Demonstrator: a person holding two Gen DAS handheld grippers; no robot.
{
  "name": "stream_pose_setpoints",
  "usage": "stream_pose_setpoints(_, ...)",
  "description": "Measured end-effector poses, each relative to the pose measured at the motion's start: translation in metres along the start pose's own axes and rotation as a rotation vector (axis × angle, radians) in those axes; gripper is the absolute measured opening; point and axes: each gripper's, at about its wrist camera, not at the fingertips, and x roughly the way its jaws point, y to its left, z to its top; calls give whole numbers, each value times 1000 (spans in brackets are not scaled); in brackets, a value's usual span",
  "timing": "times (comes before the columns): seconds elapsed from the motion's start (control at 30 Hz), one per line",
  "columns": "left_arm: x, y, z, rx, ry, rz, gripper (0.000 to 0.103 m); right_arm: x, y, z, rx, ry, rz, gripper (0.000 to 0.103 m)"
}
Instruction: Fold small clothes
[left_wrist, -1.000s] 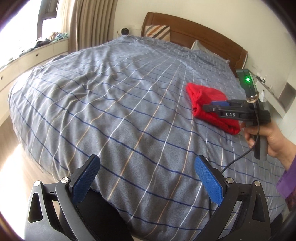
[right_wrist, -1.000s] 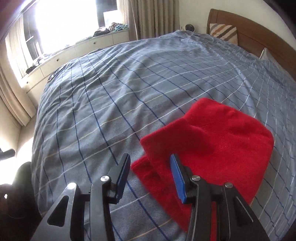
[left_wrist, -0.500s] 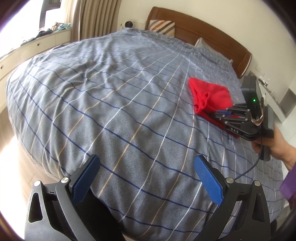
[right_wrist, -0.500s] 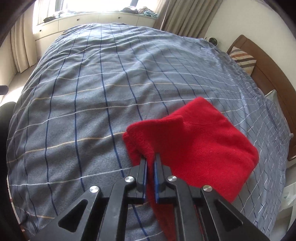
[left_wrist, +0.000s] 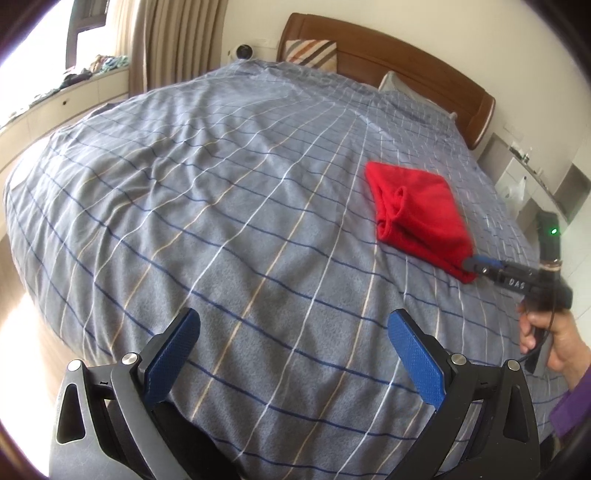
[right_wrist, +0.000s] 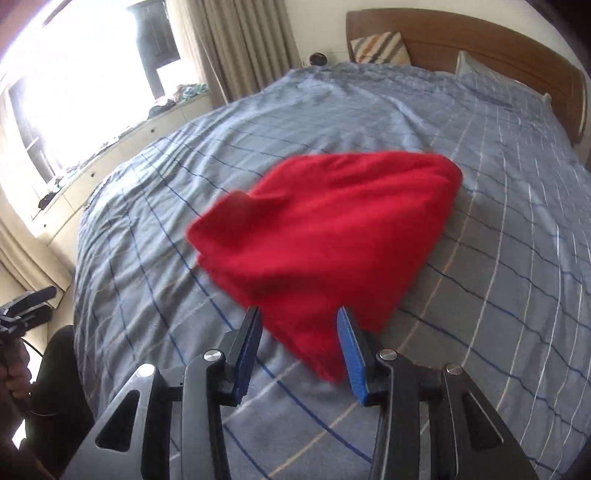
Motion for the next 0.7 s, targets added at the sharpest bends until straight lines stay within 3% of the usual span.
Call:
stream_pose_setpoints(0.1, 6, -23, 28, 77, 5, -51, 102, 21, -11, -23, 33, 100, -31, 43)
stream_pose_setpoints(0.2, 23, -48, 66, 126, 9, -129, 102, 2, -17, -29, 106, 45, -5, 50)
stream_pose_setpoints(0.23, 34, -56, 79, 133, 27, -171, 102, -5, -23, -29, 151, 23, 10, 63)
stream_pose_setpoints(0.27, 51, -66, 92, 133, 56, -212, 102, -14, -32, -28, 202, -9, 19, 74)
stream_pose_setpoints(0.37, 119, -91, 121, 101, 187, -306, 102, -29, -62, -18, 393, -110, 64, 80)
stream_pose_setpoints(0.47, 181, -103, 132, 72, 271, -251, 101, -19, -91, -3, 582, -139, 179, 87)
stream_pose_setpoints(0.57, 215, -103, 129, 85, 295, -156, 102, 13, -107, 9, 703, -97, 247, 87)
stream_pose_setpoints(0.7, 231, -100, 120, 105, 338, -183, 101, 54, -106, 21, 745, -61, 293, 85)
